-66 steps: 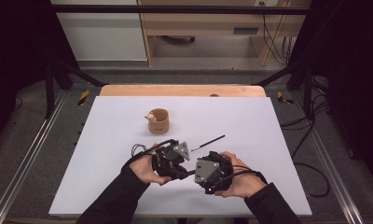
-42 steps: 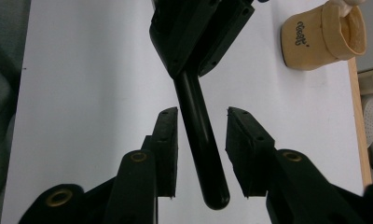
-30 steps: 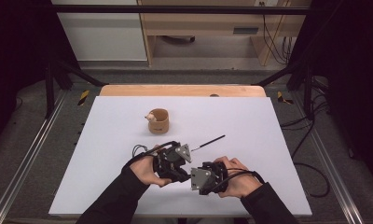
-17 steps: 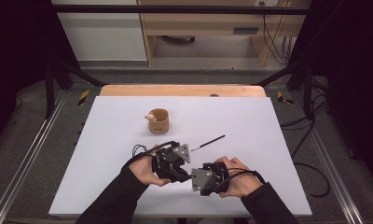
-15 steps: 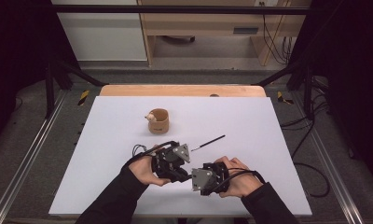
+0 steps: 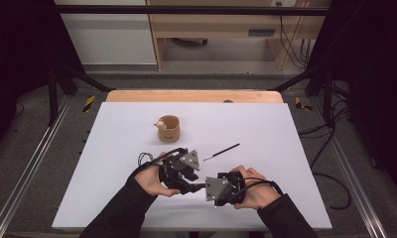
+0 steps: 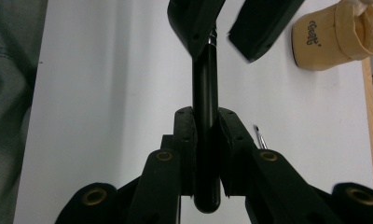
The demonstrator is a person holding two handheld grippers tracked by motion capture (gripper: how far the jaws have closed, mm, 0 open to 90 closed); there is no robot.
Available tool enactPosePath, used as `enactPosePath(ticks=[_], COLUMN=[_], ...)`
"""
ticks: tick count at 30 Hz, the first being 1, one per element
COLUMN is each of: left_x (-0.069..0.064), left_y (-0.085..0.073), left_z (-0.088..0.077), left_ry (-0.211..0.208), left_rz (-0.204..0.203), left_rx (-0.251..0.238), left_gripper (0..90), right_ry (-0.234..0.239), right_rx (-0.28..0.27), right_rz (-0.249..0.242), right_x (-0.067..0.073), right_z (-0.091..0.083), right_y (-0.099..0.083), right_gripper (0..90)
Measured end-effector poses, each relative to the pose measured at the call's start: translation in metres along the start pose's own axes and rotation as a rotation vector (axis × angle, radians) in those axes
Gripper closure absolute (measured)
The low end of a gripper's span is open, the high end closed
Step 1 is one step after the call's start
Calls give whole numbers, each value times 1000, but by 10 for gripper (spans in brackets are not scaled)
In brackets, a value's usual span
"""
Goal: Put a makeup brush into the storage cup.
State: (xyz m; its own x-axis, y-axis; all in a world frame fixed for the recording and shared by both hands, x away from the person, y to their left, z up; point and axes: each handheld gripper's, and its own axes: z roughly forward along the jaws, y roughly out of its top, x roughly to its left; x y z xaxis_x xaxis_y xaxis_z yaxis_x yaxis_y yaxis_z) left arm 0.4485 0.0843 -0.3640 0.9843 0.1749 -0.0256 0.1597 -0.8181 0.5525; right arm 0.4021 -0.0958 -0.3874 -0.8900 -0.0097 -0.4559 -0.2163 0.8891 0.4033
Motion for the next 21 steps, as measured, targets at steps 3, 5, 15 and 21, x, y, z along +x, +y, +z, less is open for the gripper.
enactPosePath(ticks=[3,5,15,21], left_x=[2,3,14,15], left_y=[-4,-8,-30,-44], left_z=[-4,-7,-25,-31], left_ry=[43,62,152,202], left_rz=[-11,-34,-112,-161], left_rx=[-38,-77,-165,-226], left_gripper=[451,408,244,199], right_ry=[-7,-12,-45,-61], right_rx=[7,6,-1,-1], right_rz=[42,49,128,168], right_x=[-1,-3,-8,-8], right_z=[2,2,-2,-2], right_y=[-4,-8,-24,-33], right_gripper=[791,791,790,790])
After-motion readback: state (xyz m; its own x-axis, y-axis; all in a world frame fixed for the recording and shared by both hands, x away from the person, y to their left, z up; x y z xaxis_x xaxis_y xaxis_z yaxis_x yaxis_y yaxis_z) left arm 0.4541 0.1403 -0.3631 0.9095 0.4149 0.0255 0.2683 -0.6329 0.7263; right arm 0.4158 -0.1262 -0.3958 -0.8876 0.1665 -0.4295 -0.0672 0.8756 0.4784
